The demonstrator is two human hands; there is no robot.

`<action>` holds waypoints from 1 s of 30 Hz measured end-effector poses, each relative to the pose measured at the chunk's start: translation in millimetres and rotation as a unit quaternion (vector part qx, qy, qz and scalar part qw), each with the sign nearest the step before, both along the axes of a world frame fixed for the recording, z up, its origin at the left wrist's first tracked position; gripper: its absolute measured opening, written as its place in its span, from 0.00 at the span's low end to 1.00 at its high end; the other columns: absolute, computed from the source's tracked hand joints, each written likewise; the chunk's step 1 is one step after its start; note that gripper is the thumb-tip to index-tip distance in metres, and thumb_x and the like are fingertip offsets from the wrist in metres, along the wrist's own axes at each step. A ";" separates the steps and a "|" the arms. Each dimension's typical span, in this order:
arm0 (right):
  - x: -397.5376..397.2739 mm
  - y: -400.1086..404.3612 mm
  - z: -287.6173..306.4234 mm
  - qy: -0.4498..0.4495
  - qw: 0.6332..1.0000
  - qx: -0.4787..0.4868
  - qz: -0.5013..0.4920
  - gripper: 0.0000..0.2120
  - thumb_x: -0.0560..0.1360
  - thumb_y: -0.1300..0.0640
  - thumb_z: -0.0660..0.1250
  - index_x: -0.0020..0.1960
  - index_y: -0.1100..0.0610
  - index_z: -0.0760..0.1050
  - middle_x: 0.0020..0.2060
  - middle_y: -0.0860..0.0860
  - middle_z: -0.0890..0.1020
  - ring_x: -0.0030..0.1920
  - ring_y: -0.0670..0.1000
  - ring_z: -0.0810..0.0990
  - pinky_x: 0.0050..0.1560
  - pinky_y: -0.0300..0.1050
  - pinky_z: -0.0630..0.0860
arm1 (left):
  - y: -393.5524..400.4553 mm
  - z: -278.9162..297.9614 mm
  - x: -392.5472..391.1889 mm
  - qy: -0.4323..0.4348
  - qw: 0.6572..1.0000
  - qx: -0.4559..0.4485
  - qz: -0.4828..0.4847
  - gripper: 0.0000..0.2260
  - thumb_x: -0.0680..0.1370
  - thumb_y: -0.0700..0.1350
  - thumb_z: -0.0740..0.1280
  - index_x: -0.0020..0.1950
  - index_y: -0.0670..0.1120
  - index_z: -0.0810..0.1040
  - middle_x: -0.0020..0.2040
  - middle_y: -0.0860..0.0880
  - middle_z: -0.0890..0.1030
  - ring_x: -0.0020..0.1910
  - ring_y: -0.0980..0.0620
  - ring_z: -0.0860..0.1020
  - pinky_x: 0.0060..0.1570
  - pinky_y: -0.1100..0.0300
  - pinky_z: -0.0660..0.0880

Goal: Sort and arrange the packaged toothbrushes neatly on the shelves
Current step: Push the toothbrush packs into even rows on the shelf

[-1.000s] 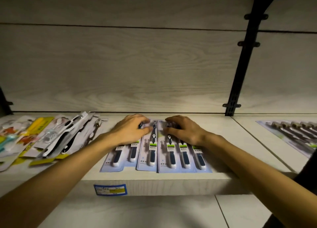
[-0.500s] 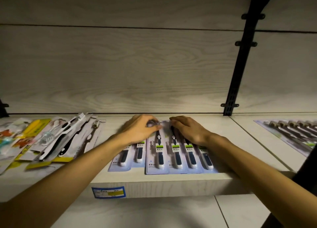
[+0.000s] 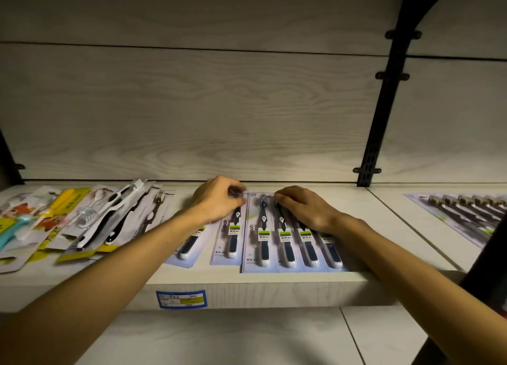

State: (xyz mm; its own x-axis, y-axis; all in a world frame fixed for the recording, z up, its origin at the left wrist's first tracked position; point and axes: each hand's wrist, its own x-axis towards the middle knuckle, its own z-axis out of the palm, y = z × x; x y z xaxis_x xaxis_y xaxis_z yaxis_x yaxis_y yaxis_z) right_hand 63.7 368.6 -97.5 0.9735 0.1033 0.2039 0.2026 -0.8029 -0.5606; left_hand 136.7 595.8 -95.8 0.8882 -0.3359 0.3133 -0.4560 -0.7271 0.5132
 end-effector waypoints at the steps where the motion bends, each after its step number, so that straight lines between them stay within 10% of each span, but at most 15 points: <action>1: -0.4 -0.6 -0.1 -0.003 1.000 0.000 -0.001 0.18 0.83 0.44 0.57 0.58 0.53 0.80 0.54 0.50 0.82 0.53 0.51 0.80 0.58 0.53 0.76 | 0.9 -0.6 0.4 0.003 1.000 -0.021 0.007 0.13 0.75 0.49 0.75 0.59 0.53 0.84 0.52 0.56 0.85 0.52 0.55 0.82 0.55 0.57 0.78; 30: -3.5 -12.2 2.8 0.019 1.000 0.005 -0.015 0.18 0.82 0.41 0.58 0.62 0.48 0.79 0.58 0.48 0.82 0.57 0.49 0.79 0.59 0.45 0.74 | -41.5 -8.3 -11.8 0.151 0.940 -0.295 0.077 0.10 0.73 0.40 0.69 0.39 0.55 0.84 0.47 0.54 0.85 0.53 0.51 0.82 0.61 0.54 0.78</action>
State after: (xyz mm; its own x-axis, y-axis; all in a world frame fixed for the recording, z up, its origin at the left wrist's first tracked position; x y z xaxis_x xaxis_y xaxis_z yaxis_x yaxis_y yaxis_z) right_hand 60.2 356.4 -94.7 0.9833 0.0723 0.1669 0.1567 -0.8027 -0.5754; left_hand 124.9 554.3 -104.2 0.9905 -0.0419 0.1310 -0.1375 -0.3207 0.9371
